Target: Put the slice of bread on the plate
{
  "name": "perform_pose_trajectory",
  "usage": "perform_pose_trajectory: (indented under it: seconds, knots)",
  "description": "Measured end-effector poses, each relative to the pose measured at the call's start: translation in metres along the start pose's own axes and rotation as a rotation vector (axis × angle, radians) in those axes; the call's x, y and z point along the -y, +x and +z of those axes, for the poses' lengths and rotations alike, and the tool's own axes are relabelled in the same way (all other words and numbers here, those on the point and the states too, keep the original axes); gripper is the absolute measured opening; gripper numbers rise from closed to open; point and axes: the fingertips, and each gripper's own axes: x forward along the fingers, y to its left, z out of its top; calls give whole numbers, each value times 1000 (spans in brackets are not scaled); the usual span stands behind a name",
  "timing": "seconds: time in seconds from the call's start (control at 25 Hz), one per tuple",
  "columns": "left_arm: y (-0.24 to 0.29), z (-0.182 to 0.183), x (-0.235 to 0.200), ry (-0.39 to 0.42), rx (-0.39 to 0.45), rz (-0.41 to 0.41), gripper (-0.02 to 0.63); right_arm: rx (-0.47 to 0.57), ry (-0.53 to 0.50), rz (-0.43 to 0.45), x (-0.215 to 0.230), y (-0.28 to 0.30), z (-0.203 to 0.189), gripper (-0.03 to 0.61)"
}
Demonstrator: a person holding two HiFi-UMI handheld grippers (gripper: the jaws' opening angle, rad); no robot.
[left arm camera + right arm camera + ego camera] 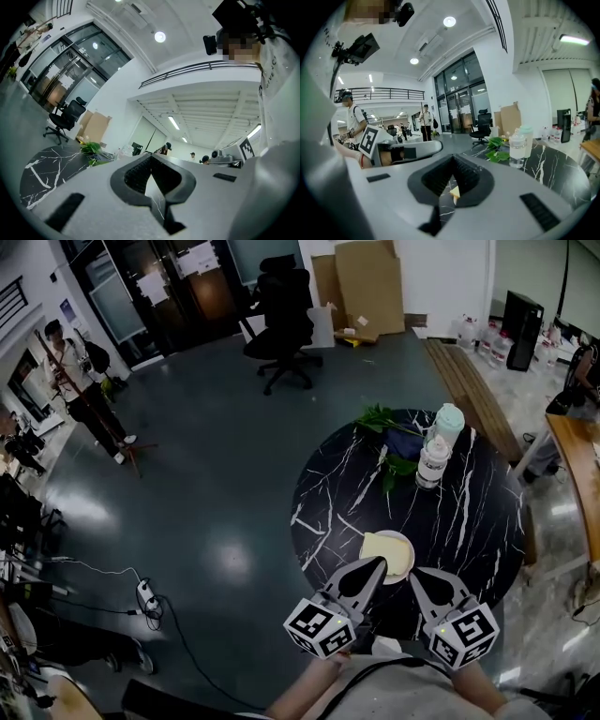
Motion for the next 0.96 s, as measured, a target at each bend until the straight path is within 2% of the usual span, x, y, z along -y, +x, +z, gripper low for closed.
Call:
perform_pose_trajectory:
  seconds: [0.96]
  knots:
    - [-12, -7, 0, -16, -15, 11, 8, -3, -9, -25, -4, -6, -4, 11]
